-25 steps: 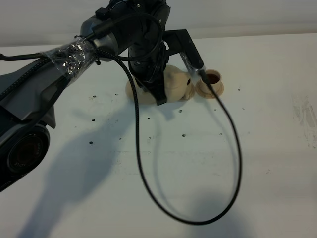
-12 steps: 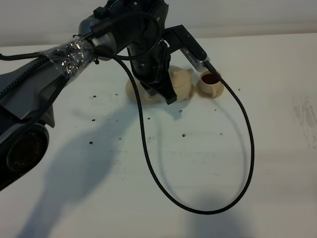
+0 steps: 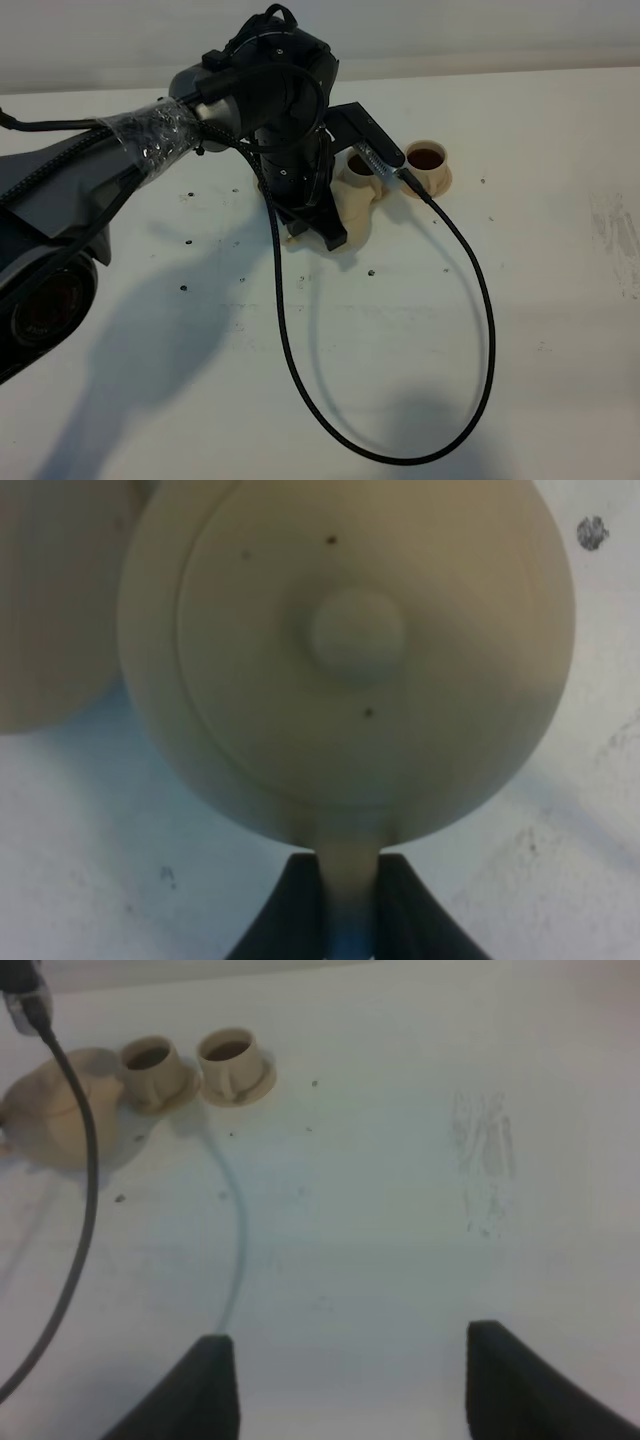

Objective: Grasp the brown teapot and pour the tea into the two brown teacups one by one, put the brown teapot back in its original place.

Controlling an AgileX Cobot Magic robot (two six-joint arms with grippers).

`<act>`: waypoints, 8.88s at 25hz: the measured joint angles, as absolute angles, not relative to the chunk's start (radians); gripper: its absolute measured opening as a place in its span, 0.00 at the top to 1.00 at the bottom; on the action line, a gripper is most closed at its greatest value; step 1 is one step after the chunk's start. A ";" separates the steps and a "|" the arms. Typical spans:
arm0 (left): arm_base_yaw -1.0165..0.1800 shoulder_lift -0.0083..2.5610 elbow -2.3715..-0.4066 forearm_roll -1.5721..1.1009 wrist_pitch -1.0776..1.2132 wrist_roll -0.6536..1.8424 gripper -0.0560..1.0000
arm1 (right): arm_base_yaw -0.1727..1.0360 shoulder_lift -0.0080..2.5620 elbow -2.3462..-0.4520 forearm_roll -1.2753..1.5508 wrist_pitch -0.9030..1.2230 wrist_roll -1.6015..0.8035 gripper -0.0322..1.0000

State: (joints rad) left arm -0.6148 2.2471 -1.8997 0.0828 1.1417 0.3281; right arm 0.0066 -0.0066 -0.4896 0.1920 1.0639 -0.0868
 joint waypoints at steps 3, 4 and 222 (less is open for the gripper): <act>-0.605 2.215 -1.900 0.081 1.122 0.311 0.85 | 0.007 -0.007 -0.490 0.192 1.064 -0.087 0.46; -0.600 2.199 -1.900 0.081 1.116 0.302 0.85 | 0.007 -0.007 -0.490 0.192 1.064 -0.087 0.46; -0.008 -0.005 -0.505 -0.062 1.041 -0.023 0.41 | 0.007 -0.007 -0.490 0.191 1.064 -0.086 0.46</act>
